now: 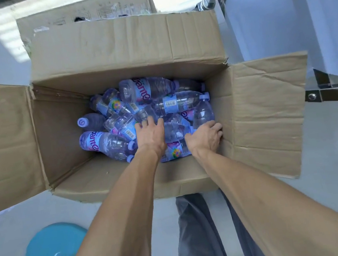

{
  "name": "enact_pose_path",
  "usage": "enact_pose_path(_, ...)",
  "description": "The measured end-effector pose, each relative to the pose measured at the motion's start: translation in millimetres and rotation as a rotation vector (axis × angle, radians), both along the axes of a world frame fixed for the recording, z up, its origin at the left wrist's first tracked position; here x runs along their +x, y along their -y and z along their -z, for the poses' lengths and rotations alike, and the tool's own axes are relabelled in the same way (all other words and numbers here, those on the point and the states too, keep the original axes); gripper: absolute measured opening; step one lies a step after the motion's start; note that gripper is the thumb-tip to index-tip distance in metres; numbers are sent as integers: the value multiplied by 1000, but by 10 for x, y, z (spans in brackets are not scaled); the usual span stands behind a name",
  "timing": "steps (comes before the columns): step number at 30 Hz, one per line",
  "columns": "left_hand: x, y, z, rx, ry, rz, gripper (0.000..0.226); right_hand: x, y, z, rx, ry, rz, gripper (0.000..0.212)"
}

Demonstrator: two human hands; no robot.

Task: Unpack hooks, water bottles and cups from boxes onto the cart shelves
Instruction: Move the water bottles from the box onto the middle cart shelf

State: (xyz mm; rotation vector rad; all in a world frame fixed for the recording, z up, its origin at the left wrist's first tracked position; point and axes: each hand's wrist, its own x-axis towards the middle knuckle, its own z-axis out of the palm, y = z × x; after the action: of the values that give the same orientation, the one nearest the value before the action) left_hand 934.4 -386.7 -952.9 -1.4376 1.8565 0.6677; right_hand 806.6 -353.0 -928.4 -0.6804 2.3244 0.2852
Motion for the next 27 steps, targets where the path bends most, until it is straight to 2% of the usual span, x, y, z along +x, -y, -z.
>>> enact_pose_path(4, 42, -11, 124, -38, 5, 23, 77, 49, -17, 98, -48, -68, -31, 52)
enact_pose_path(5, 76, -30, 116, -41, -4, -4, 78, 76, -40, 105, -55, -39, -32, 50)
enact_pose_path(7, 153, -91, 63, -29, -23, -106, 78, 112, -89, 117, -48, 10, -52, 58)
enact_pose_path(9, 271, -184, 10, 38, -85, -349, 85, 88, -85, 128, -88, -32, -1, 66)
enact_pose_path(12, 500, -263, -6, 289, -288, -898, 97, 37, -41, 159, -103, -90, 64, 76)
enact_pose_path(14, 623, -255, -12, 371, -419, -1099, 86, 55, -16, 189, -63, -26, 113, 80)
enact_pose_path(17, 644, -238, 15, 475, -446, -1227, 87, -7, 17, 235, -62, 82, 350, 74)
enact_pose_path(22, 550, -211, -65, 622, -613, -1516, 64, -130, -72, 200, -152, 195, 411, 74)
enact_pose_path(26, 475, -253, -299, 682, -701, -1612, 37, -146, -171, 56, -279, 523, 799, 41)
enact_pose_path(27, 459, -253, -359, 704, -734, -1638, 35, -140, -183, -7, -278, 585, 877, 38)
